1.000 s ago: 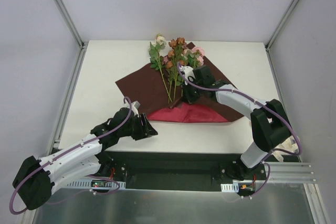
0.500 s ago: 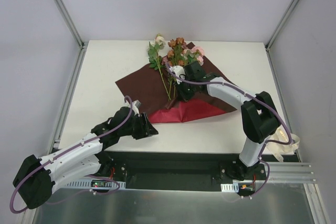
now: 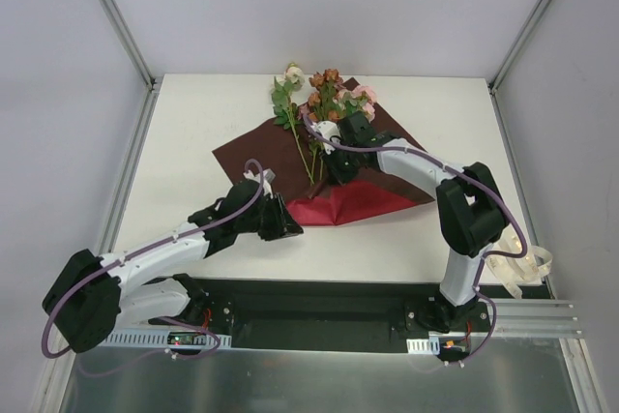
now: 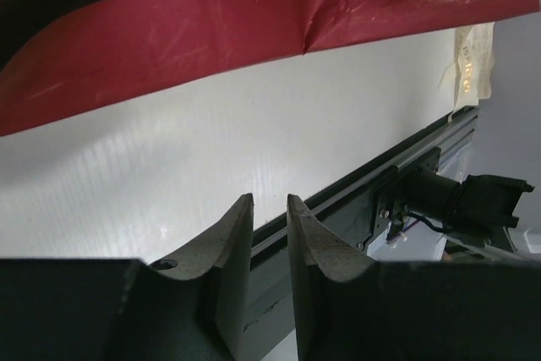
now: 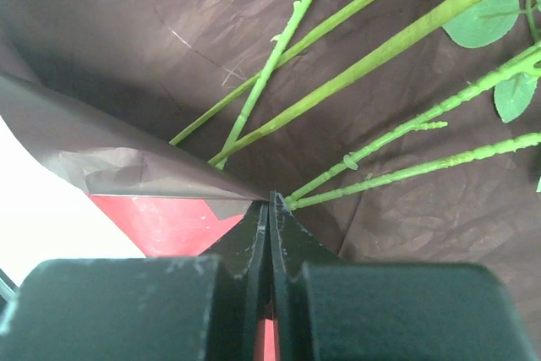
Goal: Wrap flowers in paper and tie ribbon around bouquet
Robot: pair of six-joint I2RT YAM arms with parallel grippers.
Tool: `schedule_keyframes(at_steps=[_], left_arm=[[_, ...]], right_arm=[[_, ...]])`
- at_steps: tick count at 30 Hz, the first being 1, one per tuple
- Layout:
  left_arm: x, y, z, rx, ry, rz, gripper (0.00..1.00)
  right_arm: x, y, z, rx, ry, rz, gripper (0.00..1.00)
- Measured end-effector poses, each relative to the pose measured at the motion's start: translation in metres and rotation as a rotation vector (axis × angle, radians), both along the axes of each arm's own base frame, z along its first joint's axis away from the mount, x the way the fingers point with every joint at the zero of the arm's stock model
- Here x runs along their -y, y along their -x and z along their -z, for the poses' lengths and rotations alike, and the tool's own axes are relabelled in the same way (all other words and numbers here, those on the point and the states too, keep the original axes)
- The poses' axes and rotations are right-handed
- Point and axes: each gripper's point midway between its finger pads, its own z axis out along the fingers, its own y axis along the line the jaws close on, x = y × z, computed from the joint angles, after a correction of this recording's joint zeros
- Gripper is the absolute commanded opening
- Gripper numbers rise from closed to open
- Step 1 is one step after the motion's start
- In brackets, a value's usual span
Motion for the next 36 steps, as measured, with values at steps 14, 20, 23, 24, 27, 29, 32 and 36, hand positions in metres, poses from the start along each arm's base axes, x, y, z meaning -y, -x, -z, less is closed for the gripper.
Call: schedule_keyframes(at_steps=[14, 20, 23, 24, 27, 29, 32, 36], left_arm=[[0.016, -0.059, 0.025, -0.017, -0.045, -0.085, 0.08], [0.012, -0.071, 0.044, -0.039, -0.071, -0.12, 0.0], [0.008, -0.071, 0.065, -0.093, -0.108, -0.142, 0.0], [0.006, -0.071, 0.072, -0.115, -0.12, -0.151, 0.0], [0.006, -0.074, 0.076, -0.144, -0.108, -0.18, 0.0], [0.006, -0.074, 0.077, -0.149, -0.1, -0.195, 0.0], [0.005, -0.074, 0.078, -0.158, -0.09, -0.211, 0.0], [0.004, -0.073, 0.08, -0.162, -0.072, -0.231, 0.0]], right_arm=[[0.001, -0.007, 0.002, -0.009, -0.005, 0.01, 0.02], [0.001, -0.008, 0.003, -0.015, -0.002, 0.026, 0.2], [0.002, -0.013, -0.003, -0.025, 0.004, 0.093, 0.46], [0.004, -0.015, -0.006, -0.03, 0.012, 0.13, 0.58], [0.015, -0.017, -0.017, -0.038, 0.037, 0.253, 0.66], [0.03, -0.009, -0.029, -0.034, 0.054, 0.328, 0.69], [0.056, 0.014, -0.055, -0.01, 0.046, 0.41, 0.71], [0.084, 0.057, -0.081, 0.02, -0.048, 0.474, 0.66]])
